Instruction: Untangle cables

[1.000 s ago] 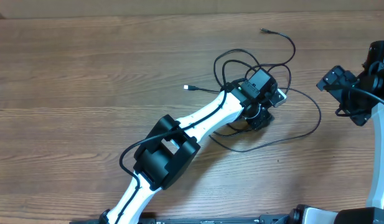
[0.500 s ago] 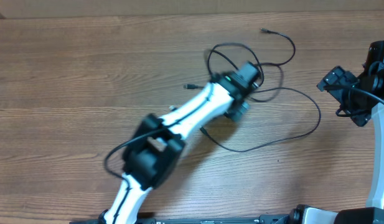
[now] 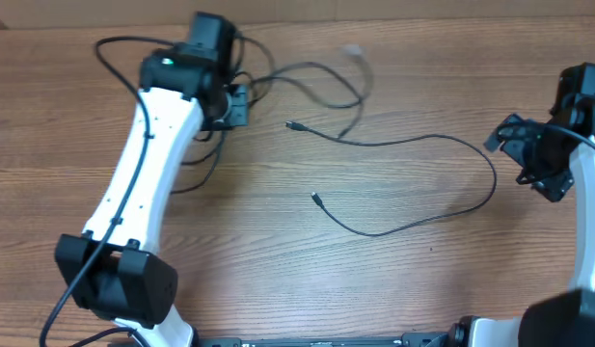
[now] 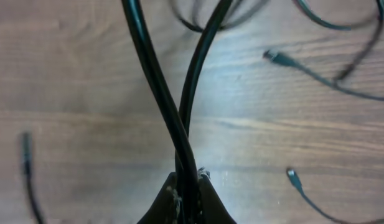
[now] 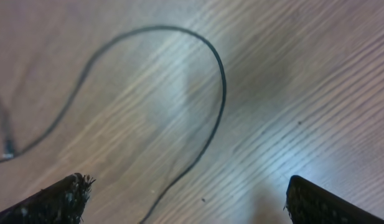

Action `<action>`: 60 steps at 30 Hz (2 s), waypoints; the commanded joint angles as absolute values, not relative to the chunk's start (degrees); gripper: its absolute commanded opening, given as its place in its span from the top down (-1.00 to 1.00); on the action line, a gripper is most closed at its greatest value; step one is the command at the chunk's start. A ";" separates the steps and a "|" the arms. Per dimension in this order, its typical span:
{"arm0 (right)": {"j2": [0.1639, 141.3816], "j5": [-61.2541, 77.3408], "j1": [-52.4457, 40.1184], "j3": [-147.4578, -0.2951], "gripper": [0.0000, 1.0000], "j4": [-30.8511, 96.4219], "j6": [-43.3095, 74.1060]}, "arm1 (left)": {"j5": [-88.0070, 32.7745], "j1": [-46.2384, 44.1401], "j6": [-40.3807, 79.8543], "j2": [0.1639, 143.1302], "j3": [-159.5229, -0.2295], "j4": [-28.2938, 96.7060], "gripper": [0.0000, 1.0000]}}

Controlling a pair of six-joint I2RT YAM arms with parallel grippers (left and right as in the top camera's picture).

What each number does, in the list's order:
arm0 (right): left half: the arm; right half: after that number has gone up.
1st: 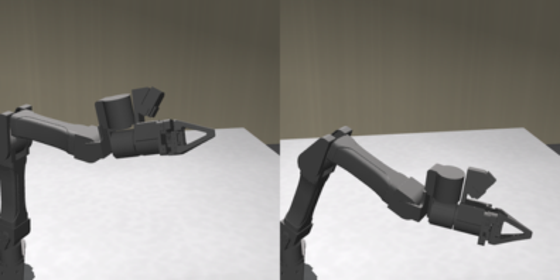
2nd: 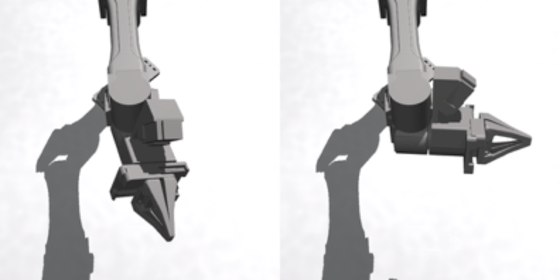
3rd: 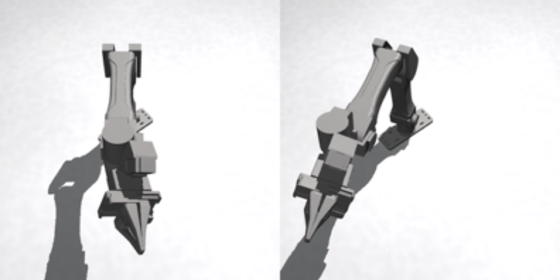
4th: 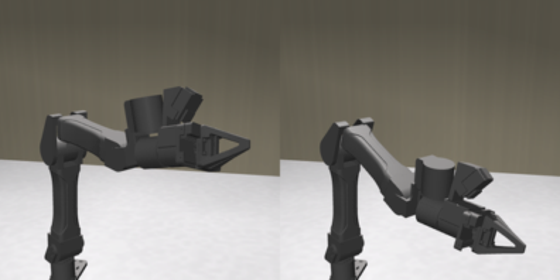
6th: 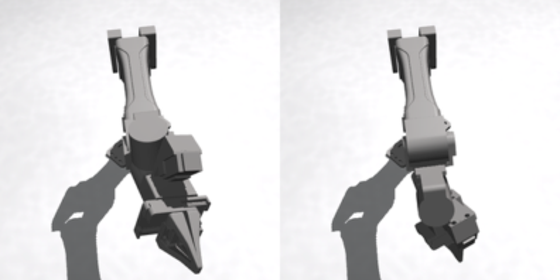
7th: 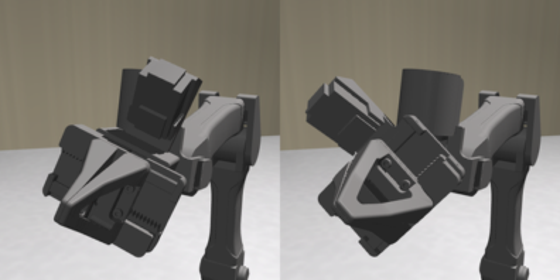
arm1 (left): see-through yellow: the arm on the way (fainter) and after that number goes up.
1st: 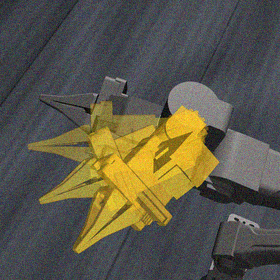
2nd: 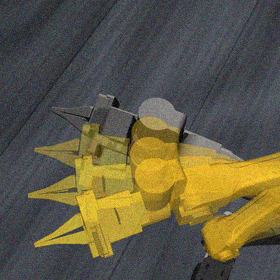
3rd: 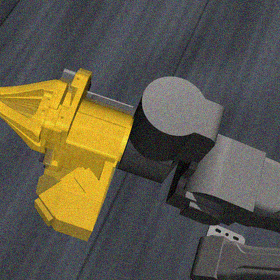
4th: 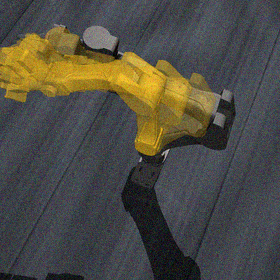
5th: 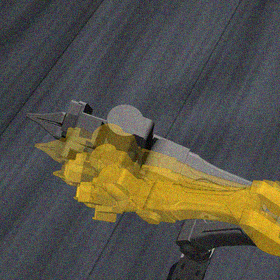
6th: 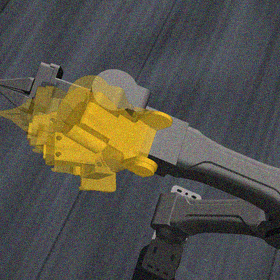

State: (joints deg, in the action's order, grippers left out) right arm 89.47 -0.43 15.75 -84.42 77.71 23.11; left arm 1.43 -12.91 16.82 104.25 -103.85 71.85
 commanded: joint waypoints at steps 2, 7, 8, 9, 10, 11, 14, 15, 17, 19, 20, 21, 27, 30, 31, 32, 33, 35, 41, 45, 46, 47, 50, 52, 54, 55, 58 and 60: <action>93.19 -0.99 15.81 -85.45 -1.00 80.62 22.26 | -1.85 -11.68 20.84 103.48 -103.98 75.90 0.92; 96.05 -1.39 15.81 -85.30 -1.00 83.83 22.39 | -1.67 -12.27 20.75 103.48 -103.96 76.51 0.91; 96.36 -1.10 15.81 -84.95 -1.00 83.94 22.52 | -1.52 -12.49 20.71 103.48 -103.96 76.51 0.92; 96.57 -0.40 15.81 -84.44 -1.00 83.94 22.55 | -1.50 -12.67 20.60 103.48 -103.96 76.49 0.91; 96.57 0.49 15.84 -83.83 -1.00 83.88 22.55 | -1.50 -12.80 20.56 103.48 -103.96 76.44 0.92; 96.60 1.58 15.81 -82.76 -1.00 83.59 22.72 | -1.50 -12.88 20.56 103.48 -103.96 76.38 0.92; 96.60 3.33 15.84 -78.11 -1.00 80.86 25.78 | -1.50 -12.88 20.56 103.48 -103.96 75.83 0.91; 96.60 3.38 15.84 -76.47 -1.00 79.75 27.49 | -1.50 -12.88 20.56 103.48 -103.96 75.72 0.91; 96.60 3.46 15.81 -73.36 -1.00 77.62 29.04 | -1.50 -12.88 20.58 103.48 -103.96 75.59 0.92; 96.60 3.88 15.81 -70.61 -1.00 76.25 30.68 | -1.52 -12.88 20.58 103.48 -103.96 75.61 0.92; 96.60 4.27 15.77 -68.99 -1.00 75.16 31.48 | -1.50 -12.88 20.56 103.48 -103.96 75.59 0.92; 96.60 4.71 15.77 -67.79 -1.00 74.43 31.77 | -1.50 -12.88 20.56 103.48 -103.96 75.55 0.91; 96.60 10.83 15.77 -60.47 -0.96 65.82 34.50 | -1.52 -12.88 20.58 103.48 -103.96 75.16 0.92; 96.60 10.81 15.77 -58.41 -0.87 62.46 39.35 | -1.52 -12.88 20.58 103.48 -103.96 75.13 0.91; 96.60 10.81 15.77 -57.89 -0.85 61.56 41.04 | -1.52 -12.88 20.56 103.48 -103.96 75.20 0.91; 96.60 10.81 15.77 -57.45 -0.77 60.64 42.37 | -1.52 -12.88 20.56 103.48 -103.96 75.22 0.91; 96.60 10.76 15.77 -57.12 -0.67 59.75 43.44 | -1.52 -12.88 20.56 103.48 -103.96 75.20 0.92; 96.60 10.79 15.77 -56.53 -0.41 57.84 46.37 | -1.52 -12.88 20.56 103.48 -103.96 75.18 0.91; 96.60 9.39 15.77 -56.51 0.31 56.01 46.68 | -1.56 -12.95 20.58 103.48 -103.96 75.18 0.92; 96.60 8.16 15.77 -56.51 0.49 55.53 46.70 | -1.61 -12.95 20.58 103.48 -103.96 75.22 0.91; 96.60 8.16 15.77 -56.51 0.53 55.44 46.72 | -1.78 -12.95 20.58 103.48 -103.96 75.22 0.92; 96.60 8.16 15.77 -56.51 0.54 55.40 46.72 | -2.04 -12.93 20.58 103.48 -103.96 75.22 0.92; 96.60 8.21 15.77 -56.51 0.55 55.42 46.72 | -2.61 -12.95 20.58 103.48 -103.96 75.18 0.92; 96.60 8.19 15.77 -56.36 0.55 55.64 47.20 | -2.59 -12.93 20.58 103.48 -103.96 75.18 0.92; 96.60 7.53 15.77 -55.31 0.55 55.46 49.63 | -2.59 -12.95 20.56 103.48 -103.96 75.20 0.92; 96.62 7.16 15.77 -54.74 0.55 54.98 50.72 | -2.59 -12.93 20.58 103.48 -103.96 75.20 0.91; 96.62 7.35 15.77 -53.56 0.55 52.64 51.20 | -2.59 -12.93 20.58 103.48 -103.96 75.20 0.91; 96.62 7.27 15.77 -53.52 0.56 52.03 51.18 | -2.59 -12.93 20.56 103.48 -103.96 75.20 0.91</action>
State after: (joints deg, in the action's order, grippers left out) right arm 96.29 8.38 15.75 -53.95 53.08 49.56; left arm -1.96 -12.40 19.59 104.25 -103.85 75.24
